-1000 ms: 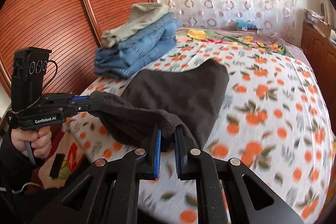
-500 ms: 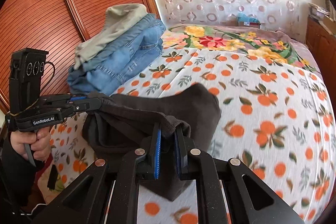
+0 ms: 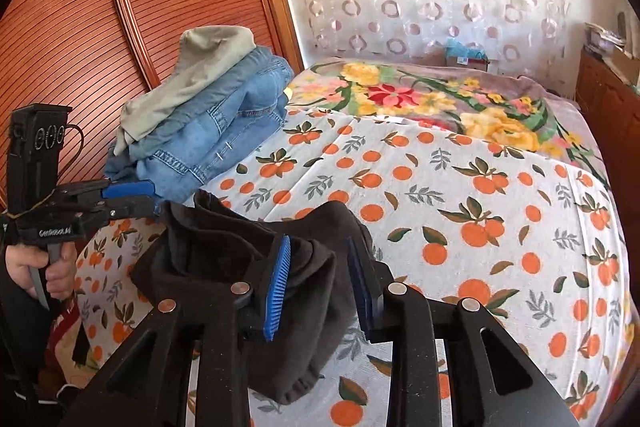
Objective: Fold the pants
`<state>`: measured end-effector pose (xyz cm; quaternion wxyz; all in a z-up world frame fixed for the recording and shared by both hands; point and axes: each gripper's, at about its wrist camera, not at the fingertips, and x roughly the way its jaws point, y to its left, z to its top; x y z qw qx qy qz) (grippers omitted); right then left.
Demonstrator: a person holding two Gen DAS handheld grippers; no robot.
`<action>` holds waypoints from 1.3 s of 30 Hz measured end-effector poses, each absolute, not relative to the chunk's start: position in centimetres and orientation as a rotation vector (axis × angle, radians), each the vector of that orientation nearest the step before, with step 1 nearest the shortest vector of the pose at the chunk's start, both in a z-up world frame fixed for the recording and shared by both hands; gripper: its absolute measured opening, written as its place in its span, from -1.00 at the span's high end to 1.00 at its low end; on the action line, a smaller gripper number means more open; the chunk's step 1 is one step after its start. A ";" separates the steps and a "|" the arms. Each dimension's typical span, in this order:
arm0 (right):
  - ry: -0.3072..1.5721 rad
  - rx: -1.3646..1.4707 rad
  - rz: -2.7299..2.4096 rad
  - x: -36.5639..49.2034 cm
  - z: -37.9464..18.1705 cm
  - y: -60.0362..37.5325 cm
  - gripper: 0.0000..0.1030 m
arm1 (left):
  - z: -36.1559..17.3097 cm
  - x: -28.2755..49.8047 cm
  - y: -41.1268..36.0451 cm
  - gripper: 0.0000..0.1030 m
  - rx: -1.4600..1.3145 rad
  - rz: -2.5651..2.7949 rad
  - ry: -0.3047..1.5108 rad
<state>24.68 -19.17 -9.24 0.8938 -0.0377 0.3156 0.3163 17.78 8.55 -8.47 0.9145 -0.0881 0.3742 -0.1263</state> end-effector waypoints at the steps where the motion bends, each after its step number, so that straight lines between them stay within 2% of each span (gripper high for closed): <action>1: 0.662 -0.081 0.659 24.6 -9.4 -19.2 0.40 | -8.8 17.8 8.6 0.09 -0.182 -0.260 0.779; 13: 0.718 -0.179 0.691 26.8 -10.7 -16.4 0.39 | -11.0 18.3 7.9 0.09 -0.177 -0.267 0.835; 14: 0.701 -0.177 0.681 27.1 -10.5 -16.5 0.47 | -10.9 18.3 7.9 0.09 -0.175 -0.268 0.834; 15: 0.687 -0.172 0.659 27.6 -10.4 -16.6 0.67 | -10.9 18.3 7.9 0.09 -0.175 -0.267 0.833; 18: 0.660 -0.125 0.586 28.7 -10.1 -17.4 0.72 | -11.0 18.3 7.9 0.09 -0.177 -0.268 0.836; 25: 0.665 -0.110 0.644 27.4 -10.0 -17.6 0.70 | -11.1 18.3 7.5 0.09 -0.172 -0.281 0.836; 26: 0.673 -0.126 0.653 27.2 -10.1 -17.3 0.64 | -11.2 18.4 7.5 0.09 -0.172 -0.282 0.836; 27: 0.684 -0.145 0.655 26.9 -10.3 -17.0 0.49 | -11.3 18.5 7.5 0.09 -0.174 -0.282 0.837; 34: 0.754 -0.164 0.671 26.5 -11.4 -16.8 0.46 | -11.2 19.5 7.0 0.09 -0.156 -0.292 0.817; 36: 0.768 -0.157 0.666 26.7 -11.6 -16.9 0.46 | -11.2 19.9 6.9 0.24 -0.154 -0.297 0.813; 37: 0.773 -0.156 0.666 26.9 -11.5 -17.0 0.53 | -11.3 20.1 6.9 0.29 -0.152 -0.297 0.814; 39: 0.759 -0.158 0.668 26.9 -11.3 -17.0 0.84 | -11.4 20.5 6.8 0.51 -0.140 -0.292 0.819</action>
